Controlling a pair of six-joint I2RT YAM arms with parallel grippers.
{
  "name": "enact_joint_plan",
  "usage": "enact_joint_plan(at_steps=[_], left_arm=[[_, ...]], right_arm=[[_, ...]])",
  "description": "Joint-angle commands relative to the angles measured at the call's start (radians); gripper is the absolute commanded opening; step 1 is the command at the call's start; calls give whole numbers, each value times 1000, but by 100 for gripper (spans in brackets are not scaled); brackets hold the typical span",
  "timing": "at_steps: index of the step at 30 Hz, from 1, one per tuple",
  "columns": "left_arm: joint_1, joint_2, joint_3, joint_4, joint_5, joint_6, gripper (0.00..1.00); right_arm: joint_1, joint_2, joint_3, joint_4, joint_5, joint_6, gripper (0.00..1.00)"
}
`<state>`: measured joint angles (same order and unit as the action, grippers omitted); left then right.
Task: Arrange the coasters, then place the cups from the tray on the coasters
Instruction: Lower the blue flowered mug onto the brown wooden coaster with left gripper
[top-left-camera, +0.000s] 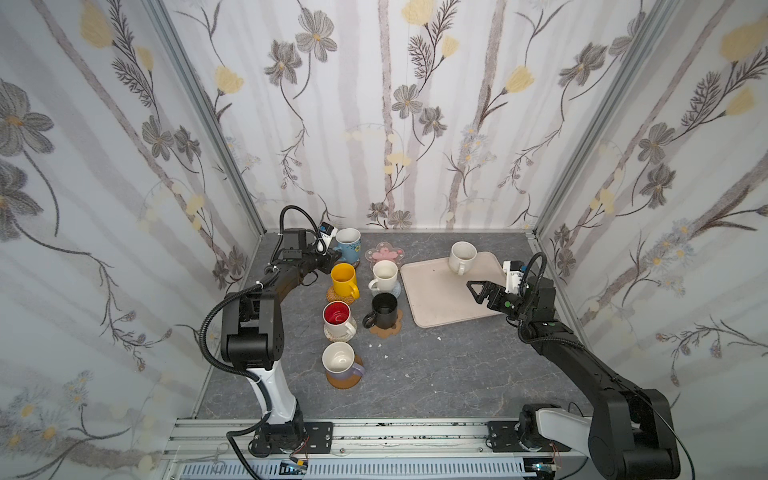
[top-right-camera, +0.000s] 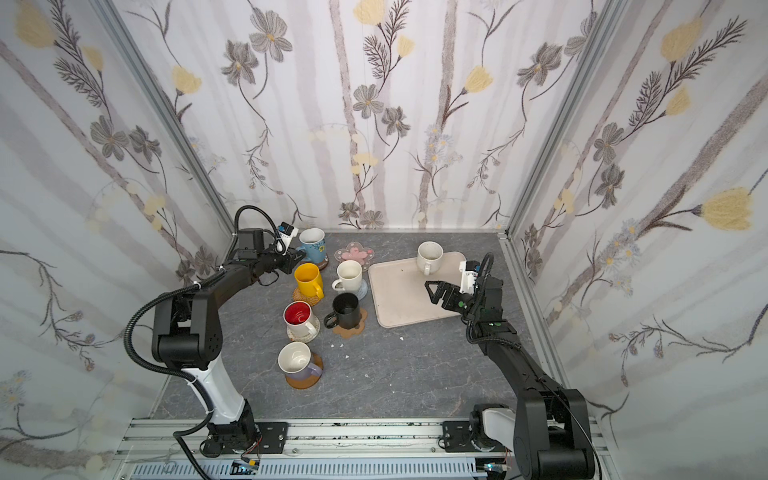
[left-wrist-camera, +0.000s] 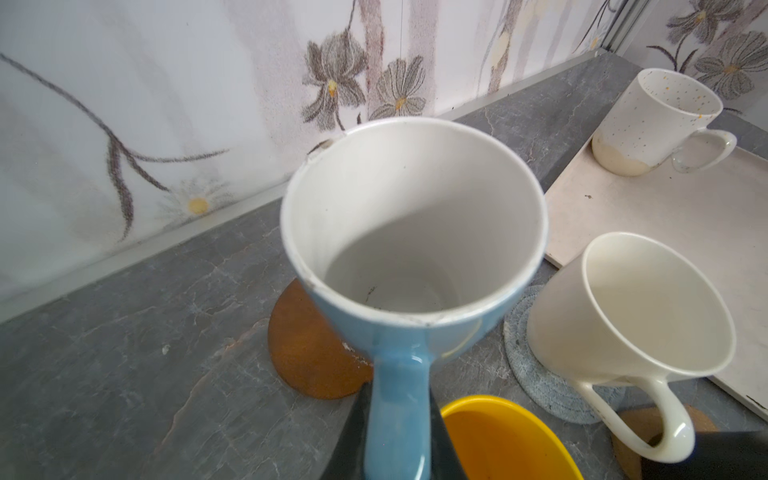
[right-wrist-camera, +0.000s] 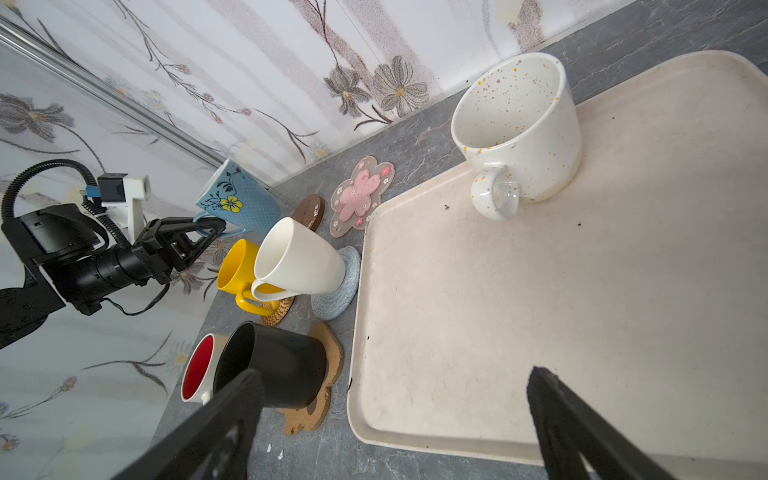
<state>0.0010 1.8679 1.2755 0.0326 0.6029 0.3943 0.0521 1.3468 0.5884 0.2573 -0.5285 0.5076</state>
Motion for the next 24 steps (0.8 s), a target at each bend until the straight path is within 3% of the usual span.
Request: enact_joint_plan(at_steps=[1, 24], left_arm=[[2, 14, -5, 86, 34, 23, 0], [16, 159, 115, 108, 48, 30, 0]], right_arm=[[-3, 9, 1, 54, -24, 5, 100], [-23, 19, 10, 24, -33, -15, 100]])
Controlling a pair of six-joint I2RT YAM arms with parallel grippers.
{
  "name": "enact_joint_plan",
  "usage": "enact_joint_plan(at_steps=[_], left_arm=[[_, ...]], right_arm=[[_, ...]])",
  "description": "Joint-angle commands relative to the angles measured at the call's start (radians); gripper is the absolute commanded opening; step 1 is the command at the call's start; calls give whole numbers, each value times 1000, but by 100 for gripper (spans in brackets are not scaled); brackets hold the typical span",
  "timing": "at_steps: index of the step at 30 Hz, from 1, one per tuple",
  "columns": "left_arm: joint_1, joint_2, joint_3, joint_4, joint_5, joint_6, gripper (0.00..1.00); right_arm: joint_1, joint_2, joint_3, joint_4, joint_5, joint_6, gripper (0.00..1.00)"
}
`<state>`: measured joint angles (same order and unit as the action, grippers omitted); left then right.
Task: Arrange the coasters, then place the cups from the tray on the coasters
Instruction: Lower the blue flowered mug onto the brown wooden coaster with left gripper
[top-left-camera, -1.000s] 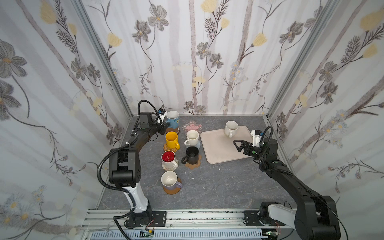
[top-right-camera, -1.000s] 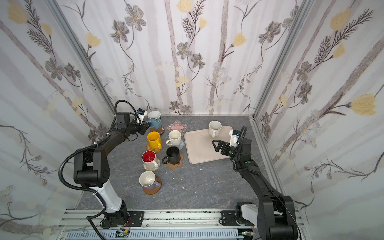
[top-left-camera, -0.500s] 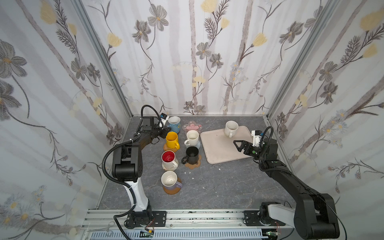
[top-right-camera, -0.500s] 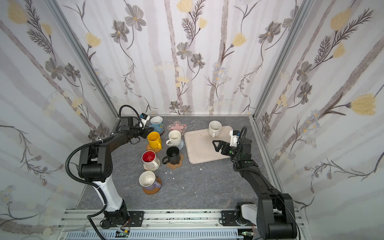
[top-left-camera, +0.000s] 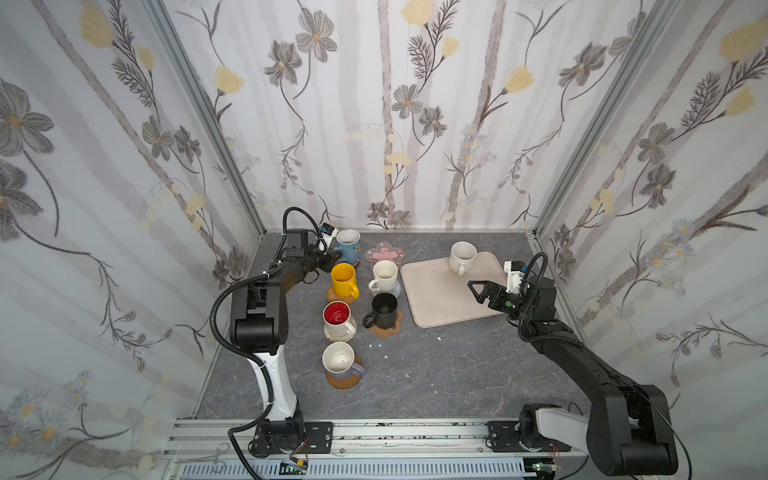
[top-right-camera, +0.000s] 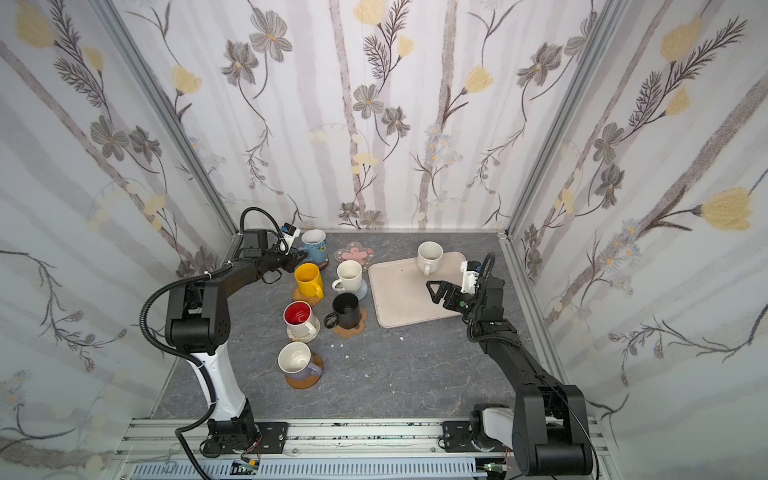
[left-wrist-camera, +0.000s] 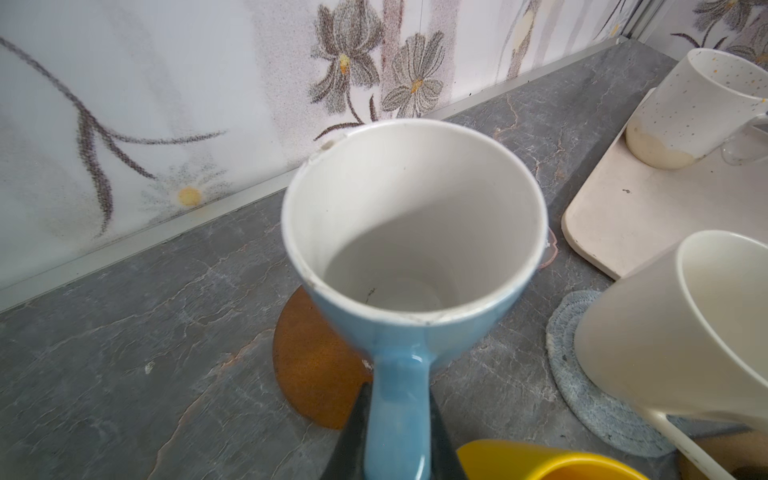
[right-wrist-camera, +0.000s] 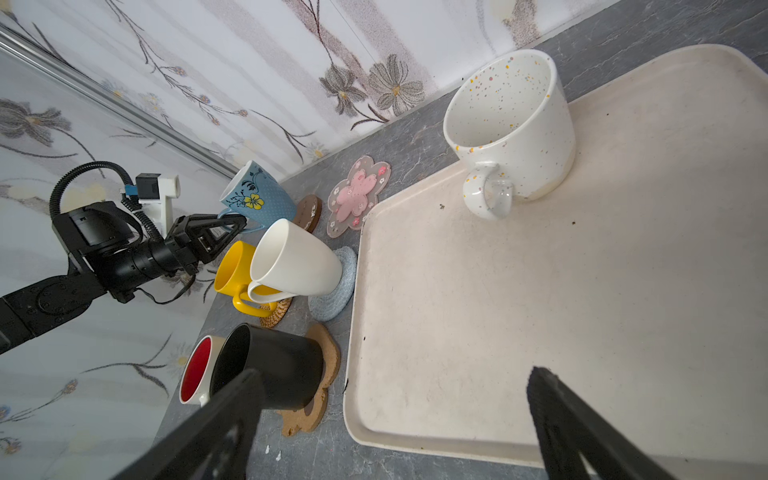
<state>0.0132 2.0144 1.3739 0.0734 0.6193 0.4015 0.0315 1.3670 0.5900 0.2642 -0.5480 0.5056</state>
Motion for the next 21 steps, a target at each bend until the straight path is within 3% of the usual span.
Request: enact_joint_plan(at_steps=[1, 21], left_arm=[[4, 21, 25, 68, 31, 23, 0], [21, 107, 92, 81, 19, 11, 0]], right_arm=[[-4, -3, 7, 14, -13, -13, 100], [-14, -6, 20, -10, -27, -33, 100]])
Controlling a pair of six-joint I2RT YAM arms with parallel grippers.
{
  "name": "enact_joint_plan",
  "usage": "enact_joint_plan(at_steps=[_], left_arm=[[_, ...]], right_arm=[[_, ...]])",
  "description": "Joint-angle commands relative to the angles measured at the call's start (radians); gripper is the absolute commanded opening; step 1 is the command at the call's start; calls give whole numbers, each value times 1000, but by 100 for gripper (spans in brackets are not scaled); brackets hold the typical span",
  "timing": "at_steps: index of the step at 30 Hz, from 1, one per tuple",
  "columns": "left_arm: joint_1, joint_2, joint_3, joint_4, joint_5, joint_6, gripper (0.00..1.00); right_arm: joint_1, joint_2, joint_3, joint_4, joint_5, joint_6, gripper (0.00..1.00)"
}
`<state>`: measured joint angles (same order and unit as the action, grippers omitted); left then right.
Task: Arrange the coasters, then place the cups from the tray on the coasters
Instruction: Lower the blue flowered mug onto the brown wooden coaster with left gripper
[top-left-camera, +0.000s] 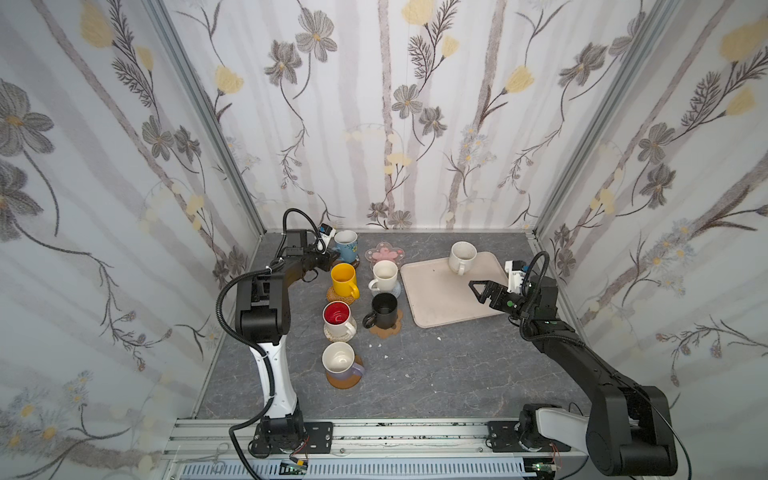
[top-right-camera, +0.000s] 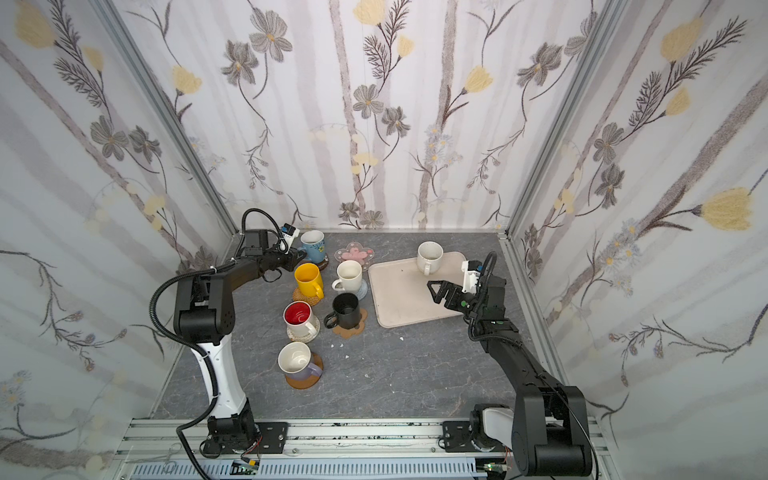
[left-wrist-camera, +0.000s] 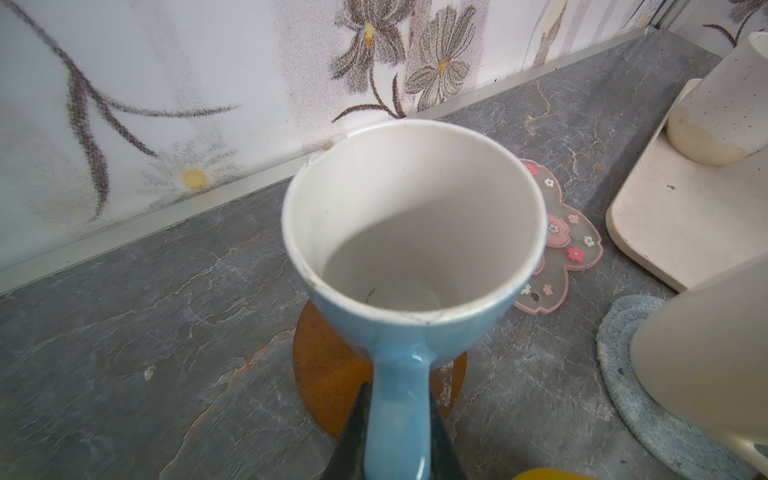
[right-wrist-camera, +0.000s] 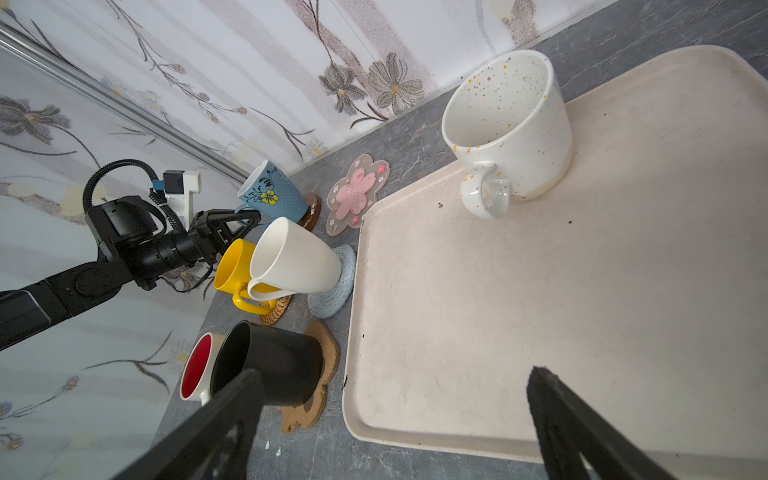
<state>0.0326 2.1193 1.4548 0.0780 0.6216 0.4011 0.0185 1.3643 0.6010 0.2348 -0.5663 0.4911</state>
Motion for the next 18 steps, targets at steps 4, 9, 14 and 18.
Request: enact_joint_plan(at_steps=[4, 9, 14, 18], left_arm=[[0, 7, 18, 80, 2, 5, 0], [1, 7, 19, 82, -18, -3, 5], [-2, -5, 3, 83, -32, -1, 15], [-4, -12, -8, 82, -38, 2, 25]], right_arm=[[-3, -5, 11, 14, -9, -20, 100], [-6, -9, 10, 12, -9, -21, 100], [-8, -7, 5, 22, -11, -14, 100], [-8, -4, 4, 28, -17, -9, 100]])
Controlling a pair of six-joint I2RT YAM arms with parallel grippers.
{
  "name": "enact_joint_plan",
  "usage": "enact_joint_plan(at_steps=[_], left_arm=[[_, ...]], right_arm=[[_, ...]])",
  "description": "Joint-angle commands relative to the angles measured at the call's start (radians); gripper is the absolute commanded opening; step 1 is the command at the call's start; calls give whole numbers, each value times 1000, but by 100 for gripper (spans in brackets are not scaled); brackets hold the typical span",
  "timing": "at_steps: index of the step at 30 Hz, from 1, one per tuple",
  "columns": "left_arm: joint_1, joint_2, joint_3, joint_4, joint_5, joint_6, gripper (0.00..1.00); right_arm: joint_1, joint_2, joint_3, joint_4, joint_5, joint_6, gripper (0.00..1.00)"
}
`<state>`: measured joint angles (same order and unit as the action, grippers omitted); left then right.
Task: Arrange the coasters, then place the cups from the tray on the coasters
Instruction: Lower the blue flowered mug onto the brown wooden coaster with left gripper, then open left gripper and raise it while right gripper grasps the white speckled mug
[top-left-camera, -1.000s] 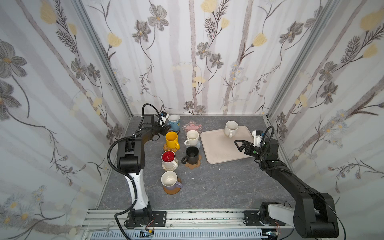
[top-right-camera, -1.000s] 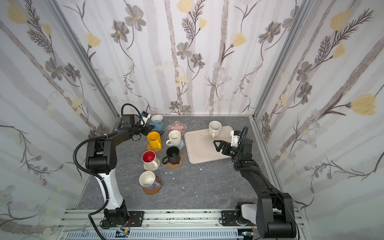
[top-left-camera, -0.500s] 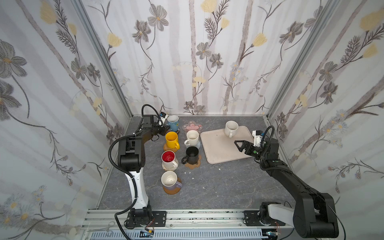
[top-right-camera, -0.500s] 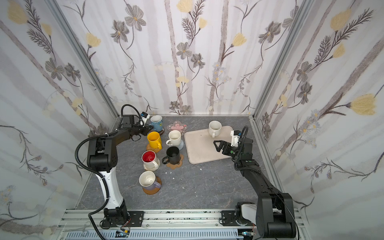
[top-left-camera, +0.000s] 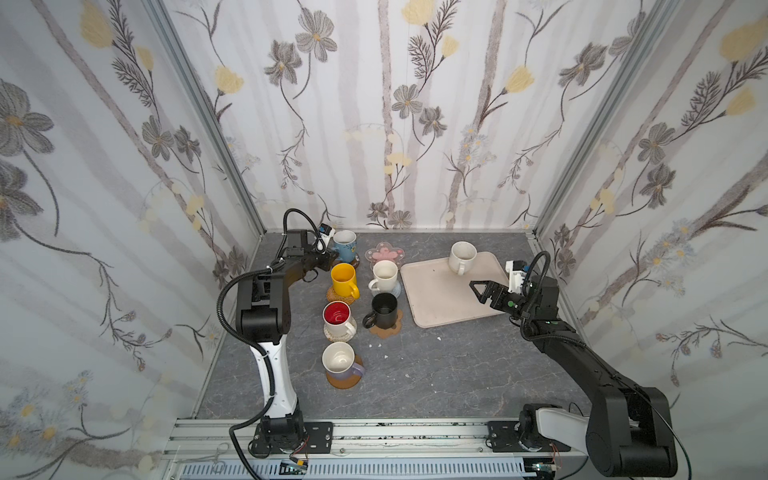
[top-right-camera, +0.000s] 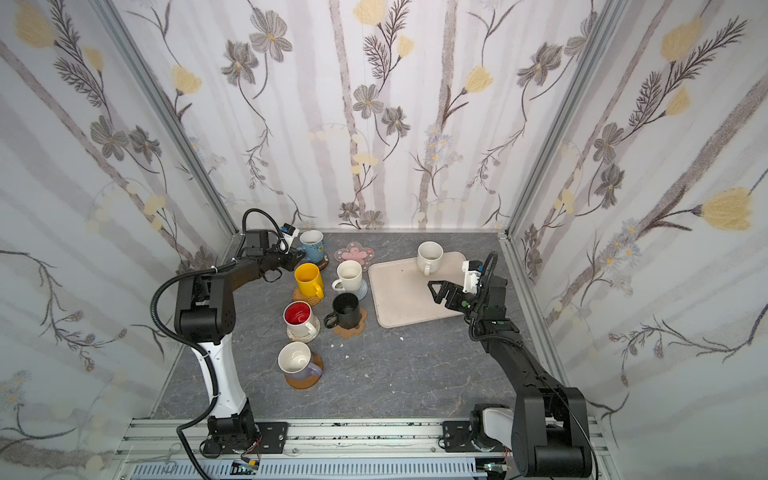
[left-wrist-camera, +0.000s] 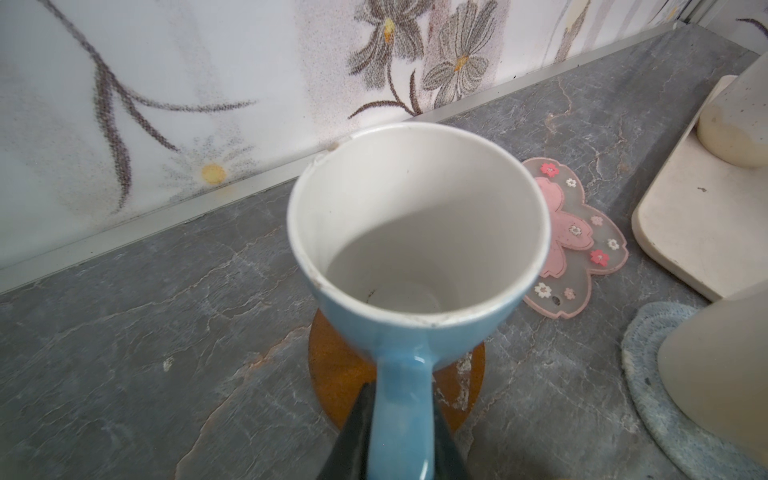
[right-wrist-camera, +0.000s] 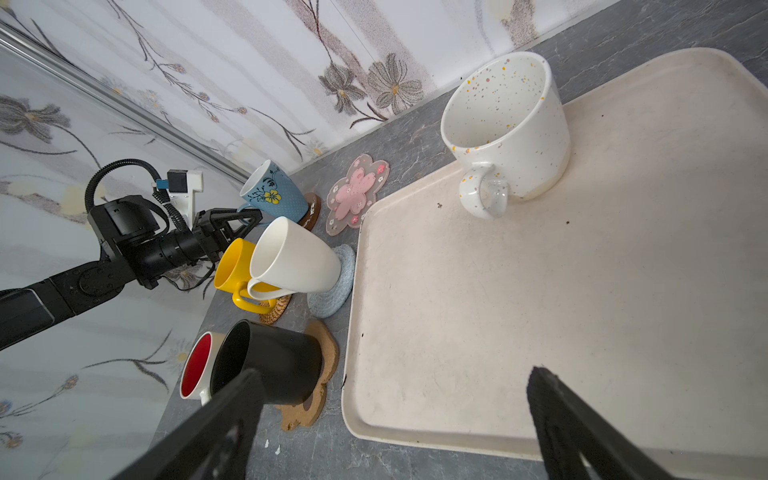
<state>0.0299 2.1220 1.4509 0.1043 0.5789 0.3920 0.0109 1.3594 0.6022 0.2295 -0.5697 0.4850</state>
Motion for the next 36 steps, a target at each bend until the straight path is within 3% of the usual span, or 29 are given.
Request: enact_joint_plan(at_steps=[1, 4, 12, 19, 30, 36], left_arm=[[-2, -17, -7, 55, 4, 11, 28], [-4, -22, -14, 55, 2, 15, 35], [-7, -25, -19, 55, -8, 2, 43], [-7, -42, -27, 55, -74, -13, 67], [-5, -135, 20, 55, -121, -63, 79], [-8, -199, 75, 36, -86, -161, 96]], right_arm=[[0, -2, 1, 35, -12, -3, 100], [0, -9, -5, 35, -14, -3, 100], [0, -43, -14, 27, 7, -15, 100], [-2, -50, -12, 11, 25, -20, 100], [-6, -60, -13, 7, 18, -16, 100], [-15, -79, -19, -8, 32, -10, 100]])
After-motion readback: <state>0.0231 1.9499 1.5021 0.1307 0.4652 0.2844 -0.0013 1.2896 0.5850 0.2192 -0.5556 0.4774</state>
